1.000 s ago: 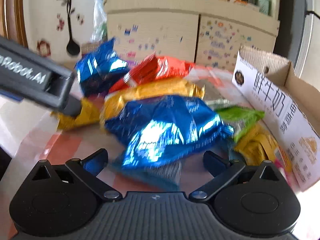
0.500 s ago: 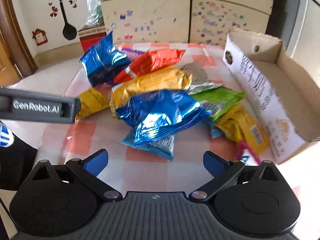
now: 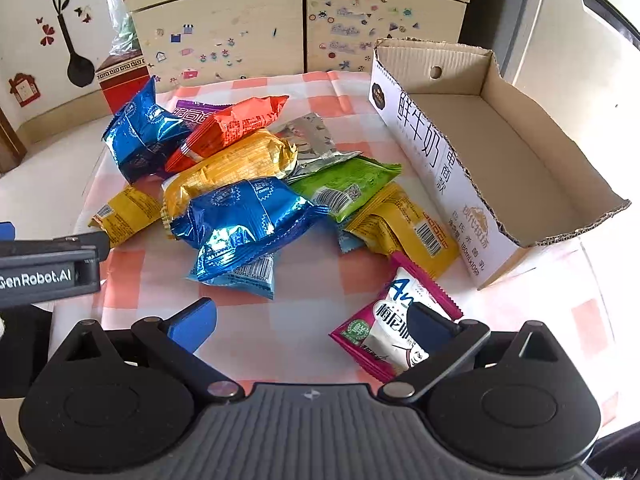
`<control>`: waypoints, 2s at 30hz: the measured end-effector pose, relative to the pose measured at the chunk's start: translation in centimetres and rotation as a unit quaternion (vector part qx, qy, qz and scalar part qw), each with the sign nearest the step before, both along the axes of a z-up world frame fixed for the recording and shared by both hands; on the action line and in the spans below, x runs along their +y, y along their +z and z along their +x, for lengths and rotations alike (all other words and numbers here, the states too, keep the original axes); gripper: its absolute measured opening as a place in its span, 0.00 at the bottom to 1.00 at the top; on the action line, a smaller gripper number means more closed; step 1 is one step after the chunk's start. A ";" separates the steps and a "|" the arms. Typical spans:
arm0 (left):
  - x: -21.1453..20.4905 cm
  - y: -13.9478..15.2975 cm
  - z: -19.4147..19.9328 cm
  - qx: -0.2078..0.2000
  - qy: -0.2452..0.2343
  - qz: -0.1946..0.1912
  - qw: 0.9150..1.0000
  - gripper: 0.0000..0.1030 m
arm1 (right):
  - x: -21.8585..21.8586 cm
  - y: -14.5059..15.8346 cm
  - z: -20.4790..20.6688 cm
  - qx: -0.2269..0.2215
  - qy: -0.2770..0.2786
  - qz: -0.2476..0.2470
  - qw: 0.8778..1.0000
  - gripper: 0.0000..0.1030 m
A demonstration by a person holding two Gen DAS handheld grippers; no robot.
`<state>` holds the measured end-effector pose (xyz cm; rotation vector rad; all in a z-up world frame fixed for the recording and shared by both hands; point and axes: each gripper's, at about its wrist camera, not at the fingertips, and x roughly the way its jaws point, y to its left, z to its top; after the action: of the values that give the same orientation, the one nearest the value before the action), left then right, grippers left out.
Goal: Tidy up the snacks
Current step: 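Lower the right tool toward the white-pink Americ packet while the left tool approaches a blue foil packet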
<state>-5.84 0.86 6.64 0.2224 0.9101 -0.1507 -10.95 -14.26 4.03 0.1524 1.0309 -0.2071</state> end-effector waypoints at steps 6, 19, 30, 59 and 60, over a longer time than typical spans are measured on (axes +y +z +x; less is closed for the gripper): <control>-0.5 0.0 -0.2 -0.002 -0.003 0.021 1.000 0.99 | -0.5 0.2 -0.2 0.003 -0.005 -0.007 1.000 1.00; -2.7 0.1 -1.3 -0.014 -0.041 0.062 0.997 0.99 | -0.8 1.0 -0.3 -0.007 0.003 -0.038 0.999 1.00; -3.0 0.2 -1.5 -0.020 -0.047 0.077 0.996 0.99 | -0.8 1.1 -0.4 -0.008 0.011 -0.047 0.999 1.00; -2.6 0.1 -1.9 -0.020 -0.044 0.079 0.996 0.97 | -0.5 1.0 -0.3 -0.010 0.024 -0.060 0.998 1.00; -2.6 0.1 -1.9 -0.020 -0.044 0.079 0.996 0.97 | -0.4 1.0 -0.3 -0.009 0.025 -0.060 0.998 1.00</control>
<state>-7.74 -1.78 6.70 0.4111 0.8736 -0.1552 -11.28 -14.68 5.06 0.0194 0.9996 -0.2220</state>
